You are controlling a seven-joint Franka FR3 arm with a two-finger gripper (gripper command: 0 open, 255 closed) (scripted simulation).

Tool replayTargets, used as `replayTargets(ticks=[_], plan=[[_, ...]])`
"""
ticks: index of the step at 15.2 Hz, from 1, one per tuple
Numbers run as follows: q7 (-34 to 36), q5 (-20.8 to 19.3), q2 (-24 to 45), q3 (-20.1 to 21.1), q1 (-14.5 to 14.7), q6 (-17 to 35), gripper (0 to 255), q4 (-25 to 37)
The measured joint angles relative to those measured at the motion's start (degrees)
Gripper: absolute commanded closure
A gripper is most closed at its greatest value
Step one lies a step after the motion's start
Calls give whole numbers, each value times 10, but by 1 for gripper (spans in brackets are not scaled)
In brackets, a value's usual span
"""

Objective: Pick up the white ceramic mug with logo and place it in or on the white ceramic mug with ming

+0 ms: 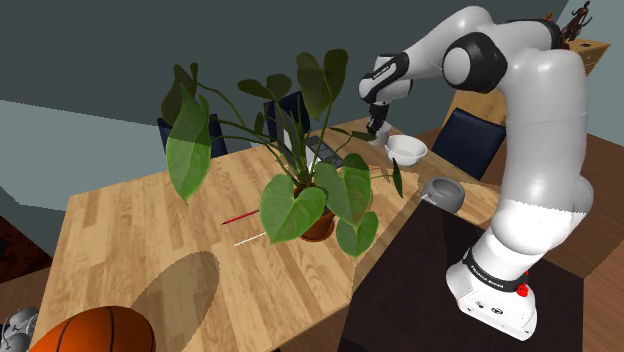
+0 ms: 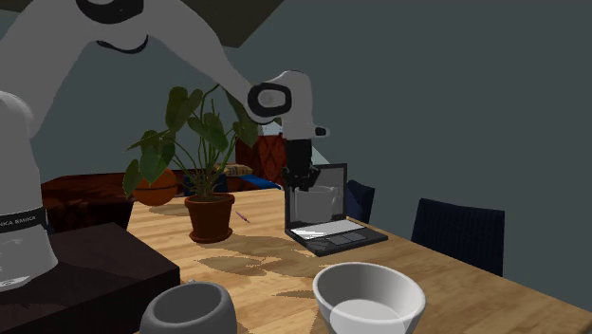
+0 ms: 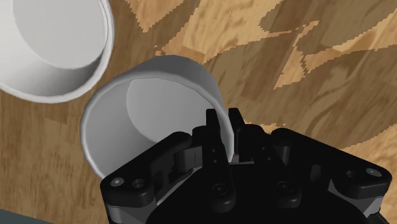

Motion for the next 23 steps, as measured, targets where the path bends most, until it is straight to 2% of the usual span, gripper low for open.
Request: replayTargets(ticks=[6, 13, 18, 23], plan=[[-22, -24, -100, -23, 0, 58, 255, -154], [-35, -79, -225, -60, -8, 104, 255, -315], [-45, -139, -314, -91, -35, 124, 255, -415], [-50, -213, -402, -114, -80, 129, 255, -500]])
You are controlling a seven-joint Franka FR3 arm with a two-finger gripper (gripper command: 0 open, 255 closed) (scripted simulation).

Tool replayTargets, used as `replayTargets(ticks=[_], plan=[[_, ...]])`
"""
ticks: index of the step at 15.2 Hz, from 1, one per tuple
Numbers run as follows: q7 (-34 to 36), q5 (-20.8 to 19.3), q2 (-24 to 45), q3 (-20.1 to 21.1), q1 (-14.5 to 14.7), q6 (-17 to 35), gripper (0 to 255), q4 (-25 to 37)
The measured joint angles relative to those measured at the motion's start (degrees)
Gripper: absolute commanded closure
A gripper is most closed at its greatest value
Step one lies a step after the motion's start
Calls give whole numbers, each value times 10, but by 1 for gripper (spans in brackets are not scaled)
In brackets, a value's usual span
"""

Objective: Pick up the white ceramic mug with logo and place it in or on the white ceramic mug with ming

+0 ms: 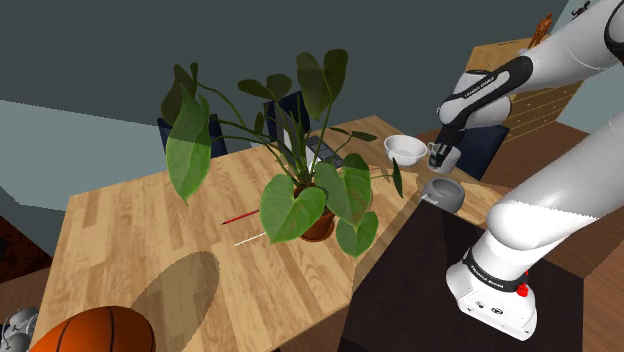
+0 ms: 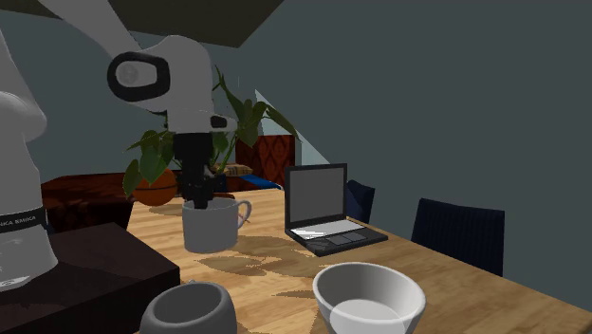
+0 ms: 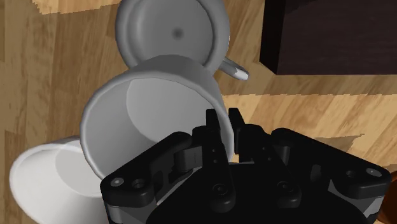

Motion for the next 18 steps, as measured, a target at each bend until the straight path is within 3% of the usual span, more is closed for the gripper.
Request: replayTargets(ticks=[3, 7, 12, 18], plan=[[-11, -25, -21, -13, -22, 11, 255, -30], [-21, -19, 6, -23, -19, 50, 255, -44], [-45, 13, 57, -35, -6, 105, 255, -49], [-95, 86, 123, -38, 12, 165, 255, -50]])
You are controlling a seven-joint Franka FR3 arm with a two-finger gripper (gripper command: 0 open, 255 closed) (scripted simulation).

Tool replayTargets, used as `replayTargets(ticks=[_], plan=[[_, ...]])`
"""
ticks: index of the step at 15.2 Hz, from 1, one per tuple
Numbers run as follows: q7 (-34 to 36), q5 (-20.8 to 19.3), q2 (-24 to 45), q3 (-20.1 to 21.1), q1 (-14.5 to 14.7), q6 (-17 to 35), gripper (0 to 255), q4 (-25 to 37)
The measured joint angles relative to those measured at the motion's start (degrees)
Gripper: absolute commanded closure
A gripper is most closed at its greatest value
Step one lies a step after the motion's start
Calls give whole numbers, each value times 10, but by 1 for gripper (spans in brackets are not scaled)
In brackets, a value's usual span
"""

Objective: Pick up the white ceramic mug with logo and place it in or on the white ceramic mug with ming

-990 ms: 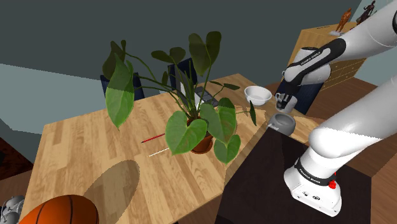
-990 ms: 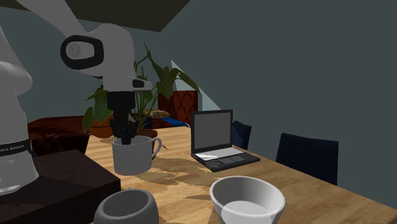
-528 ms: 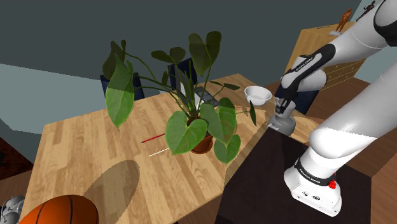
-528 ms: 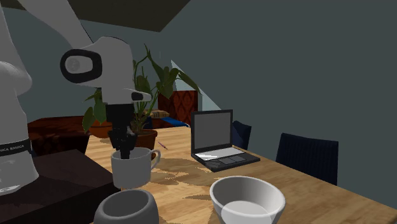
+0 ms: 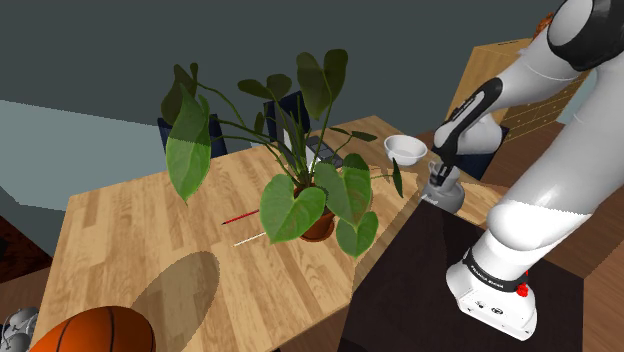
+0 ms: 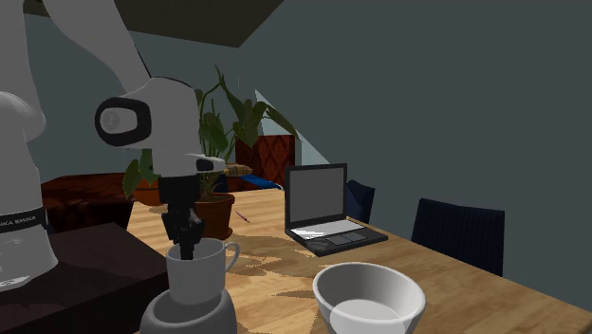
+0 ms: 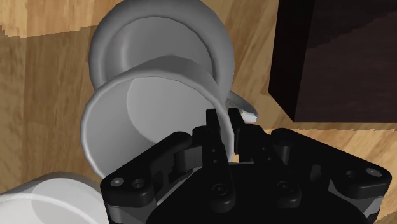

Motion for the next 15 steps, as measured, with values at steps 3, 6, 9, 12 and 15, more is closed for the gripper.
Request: replayTargets(ticks=[3, 6, 9, 12, 15], plan=[[-5, 8, 5, 1, 1, 5, 255, 0], [-6, 9, 5, 2, 1, 6, 255, 0], [-6, 10, 7, 2, 1, 6, 0, 0], [-6, 10, 7, 2, 1, 6, 0, 0], [26, -33, -29, -4, -1, -23, 0, -1]])
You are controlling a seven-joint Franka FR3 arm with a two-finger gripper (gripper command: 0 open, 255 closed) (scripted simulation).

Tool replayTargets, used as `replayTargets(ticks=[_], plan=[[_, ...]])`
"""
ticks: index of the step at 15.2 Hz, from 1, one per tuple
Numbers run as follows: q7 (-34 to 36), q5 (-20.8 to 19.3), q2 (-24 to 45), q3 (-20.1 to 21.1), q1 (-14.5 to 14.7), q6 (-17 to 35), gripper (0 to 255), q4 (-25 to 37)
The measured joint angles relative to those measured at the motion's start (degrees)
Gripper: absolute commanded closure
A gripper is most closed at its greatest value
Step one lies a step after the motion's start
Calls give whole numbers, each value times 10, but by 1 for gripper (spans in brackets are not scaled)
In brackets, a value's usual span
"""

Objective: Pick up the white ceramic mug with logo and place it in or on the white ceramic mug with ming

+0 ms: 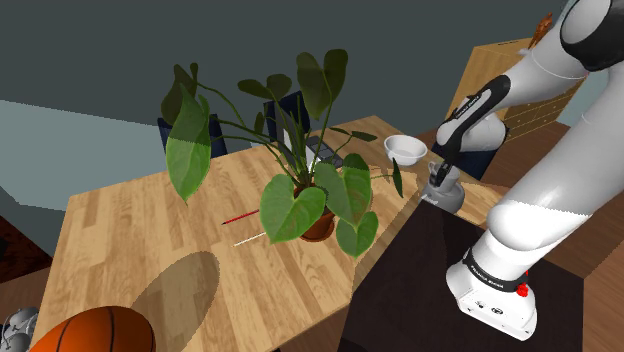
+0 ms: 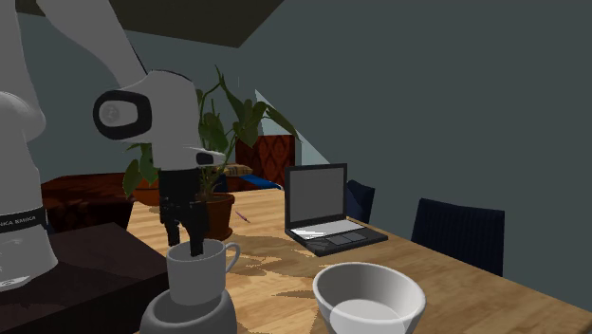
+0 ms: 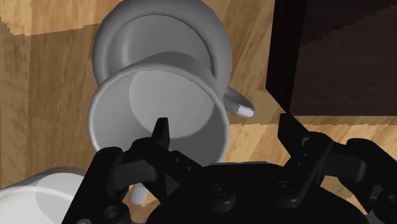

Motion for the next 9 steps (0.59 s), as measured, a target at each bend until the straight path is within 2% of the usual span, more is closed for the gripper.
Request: replayTargets(ticks=[3, 9], plan=[[41, -60, -64, 5, -15, -61, 0, 2], [49, -71, -77, 9, -20, -75, 0, 3]])
